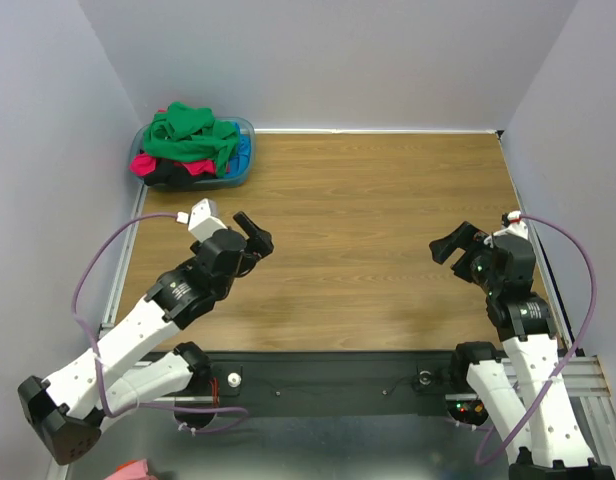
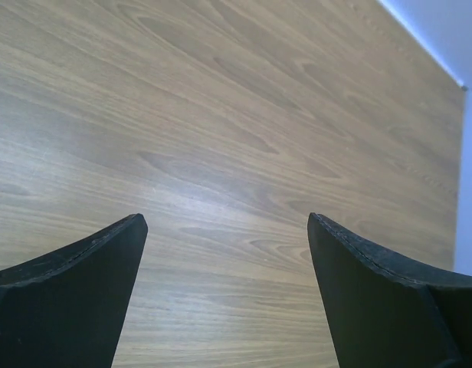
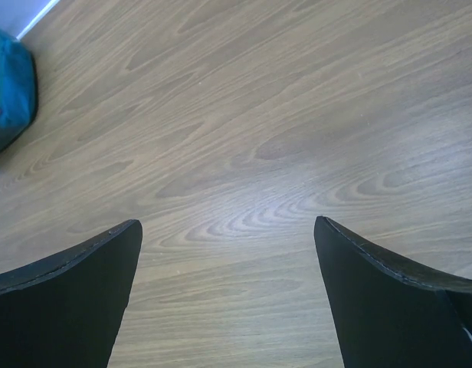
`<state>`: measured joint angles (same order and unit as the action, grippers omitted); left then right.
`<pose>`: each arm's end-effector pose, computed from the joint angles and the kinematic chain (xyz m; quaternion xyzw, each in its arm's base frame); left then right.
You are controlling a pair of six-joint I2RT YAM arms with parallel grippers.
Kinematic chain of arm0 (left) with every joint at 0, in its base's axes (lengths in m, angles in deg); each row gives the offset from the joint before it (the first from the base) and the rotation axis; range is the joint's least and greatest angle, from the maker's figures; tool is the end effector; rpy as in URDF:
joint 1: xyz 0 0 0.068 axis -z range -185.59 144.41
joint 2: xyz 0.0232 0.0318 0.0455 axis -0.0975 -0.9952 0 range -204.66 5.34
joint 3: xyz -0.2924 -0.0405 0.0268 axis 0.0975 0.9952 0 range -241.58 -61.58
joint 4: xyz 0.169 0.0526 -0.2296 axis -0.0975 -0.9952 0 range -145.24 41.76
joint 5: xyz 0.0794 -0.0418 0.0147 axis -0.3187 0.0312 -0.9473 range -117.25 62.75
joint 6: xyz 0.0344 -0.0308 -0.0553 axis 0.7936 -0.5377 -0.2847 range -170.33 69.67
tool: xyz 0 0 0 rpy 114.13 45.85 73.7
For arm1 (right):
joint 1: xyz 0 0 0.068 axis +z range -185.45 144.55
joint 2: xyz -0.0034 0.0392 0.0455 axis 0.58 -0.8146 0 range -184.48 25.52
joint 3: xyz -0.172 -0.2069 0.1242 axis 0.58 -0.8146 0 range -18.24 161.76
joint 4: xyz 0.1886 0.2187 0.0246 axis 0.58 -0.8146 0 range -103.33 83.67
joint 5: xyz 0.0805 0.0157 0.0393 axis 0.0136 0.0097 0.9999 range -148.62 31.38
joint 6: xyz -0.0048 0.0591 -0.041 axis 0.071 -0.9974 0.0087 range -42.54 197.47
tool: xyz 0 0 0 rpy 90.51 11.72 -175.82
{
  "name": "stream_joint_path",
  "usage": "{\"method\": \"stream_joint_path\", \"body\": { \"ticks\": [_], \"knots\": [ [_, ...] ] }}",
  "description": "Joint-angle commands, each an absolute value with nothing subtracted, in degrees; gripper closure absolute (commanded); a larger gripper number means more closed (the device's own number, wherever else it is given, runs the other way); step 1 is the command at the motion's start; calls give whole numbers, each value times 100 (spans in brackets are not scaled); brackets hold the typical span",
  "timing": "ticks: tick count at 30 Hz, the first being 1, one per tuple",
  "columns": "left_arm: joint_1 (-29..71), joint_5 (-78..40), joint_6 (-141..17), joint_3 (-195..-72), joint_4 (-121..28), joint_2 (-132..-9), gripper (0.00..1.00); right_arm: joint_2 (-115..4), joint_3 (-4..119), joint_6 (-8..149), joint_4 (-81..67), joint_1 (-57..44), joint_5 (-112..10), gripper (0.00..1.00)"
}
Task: Fold and stack the t-shirts
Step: Grab the tshirt from the pile
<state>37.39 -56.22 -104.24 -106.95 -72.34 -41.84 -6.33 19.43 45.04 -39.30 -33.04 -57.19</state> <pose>0.1766 -0.1250 0.3212 -0.2102 0.8043 -0.2438 0.4994 0.1615 0.0083 0.2922 0.2146 0.8259 0.1662 0.4942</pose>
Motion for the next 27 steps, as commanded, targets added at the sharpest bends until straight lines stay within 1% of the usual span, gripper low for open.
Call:
{"method": "stream_joint_path", "body": {
  "ticks": [1,7,10,11,12,14,15,16,18,19,20,22,23,25,26,27],
  "knots": [
    [3721,-6029,-10544,-10500,-7197,-3879,1,-533,2166,4512,-3858,-3317,-5827,0],
    [3704,-6652,-10693,-10640,-7355,-3711,1,-453,2070,4469,-3709,-3317,-5721,0],
    [3379,-6969,-10528,-11035,-7434,-3922,1,-567,2043,4459,-3551,-3308,-5537,0],
    [3195,-6926,-10239,-11306,-7400,-4114,1,-663,2052,4494,-3542,-3308,-5502,0],
    [2776,-6821,-9993,-11457,-7217,-4238,2,-708,2069,4512,-3516,-3317,-5432,0],
    [2133,-6050,-9518,-11826,-6917,-4677,2,-779,2052,4539,-3507,-3317,-5414,0],
    [1512,-5760,-9081,-11940,-6655,-4852,2,-848,2052,4556,-3498,-3317,-5405,0],
    [1280,-5557,-8981,-12272,-6609,-5046,2,-884,2061,4573,-3481,-3317,-5396,0],
    [893,-5336,-8673,-12686,-6529,-5722,2,-954,2087,4644,-3480,-3308,-5378,0],
    [578,-5196,-8541,-13115,-6477,-5968,2,-963,2096,4644,-3480,-3308,-5370,0],
    [392,-5047,-8427,-13328,-6407,-6484,2,-972,2096,4653,-3472,-3317,-5361,0],
    [-38,-4469,-8172,-14029,-6283,-7057,2,-998,2070,4653,-3463,-3308,-5343,0],
    [-128,-4378,-8154,-14294,-6387,-7678,2,-1007,2043,4661,-3445,-3308,-5369,0],
    [-260,-4272,-8092,-14804,-6502,-8314,3,-1042,2026,4679,-3436,-3317,-5405,0],
    [-348,-4237,-8022,-15364,-6581,-8961,3,-1042,2008,4714,-3436,-3308,-5422,0],
    [-392,-4210,-7969,-15665,-6678,-9289,3,-1060,1999,4723,-3428,-3317,-5422,0]
  ]
}}
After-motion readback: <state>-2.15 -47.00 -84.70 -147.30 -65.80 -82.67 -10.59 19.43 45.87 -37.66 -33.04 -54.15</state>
